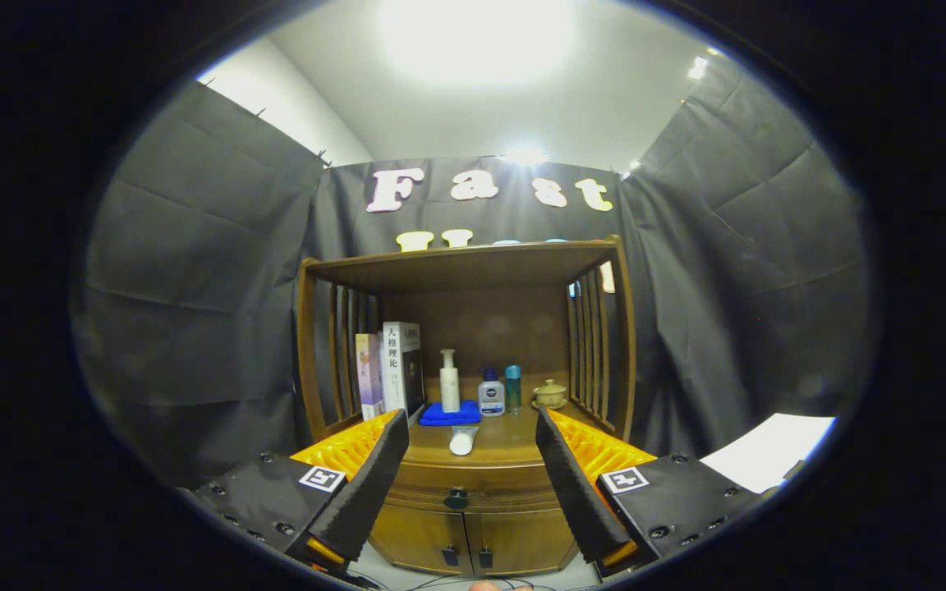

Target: Pull open the drawer, take out the items inside it, and place them on the countertop above the cabinet.

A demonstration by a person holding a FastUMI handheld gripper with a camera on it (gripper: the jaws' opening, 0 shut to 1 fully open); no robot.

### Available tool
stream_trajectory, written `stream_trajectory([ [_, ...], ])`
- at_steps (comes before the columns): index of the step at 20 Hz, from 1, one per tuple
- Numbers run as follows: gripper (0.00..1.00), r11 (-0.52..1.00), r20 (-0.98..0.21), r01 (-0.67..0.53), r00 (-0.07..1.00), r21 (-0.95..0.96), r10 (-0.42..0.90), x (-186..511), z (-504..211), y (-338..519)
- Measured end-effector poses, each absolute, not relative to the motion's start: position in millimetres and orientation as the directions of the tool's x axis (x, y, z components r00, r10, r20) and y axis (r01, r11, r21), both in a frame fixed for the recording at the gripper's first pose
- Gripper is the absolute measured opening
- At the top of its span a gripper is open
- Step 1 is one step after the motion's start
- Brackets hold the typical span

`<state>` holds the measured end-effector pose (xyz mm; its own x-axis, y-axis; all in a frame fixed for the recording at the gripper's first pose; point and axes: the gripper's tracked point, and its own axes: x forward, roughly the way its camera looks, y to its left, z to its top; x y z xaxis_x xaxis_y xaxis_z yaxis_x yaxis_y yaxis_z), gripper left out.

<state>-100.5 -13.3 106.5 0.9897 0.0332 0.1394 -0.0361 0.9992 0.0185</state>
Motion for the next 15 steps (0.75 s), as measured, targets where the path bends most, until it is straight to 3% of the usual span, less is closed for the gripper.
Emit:
stream_trajectory([
  [7,0.96,0.998,0.095,0.003,0.995,0.068,-0.010,-91,90,-40],
  [15,0.96,0.998,0.122,0.006,0.992,0.065,-0.014,-90,90,-38],
])
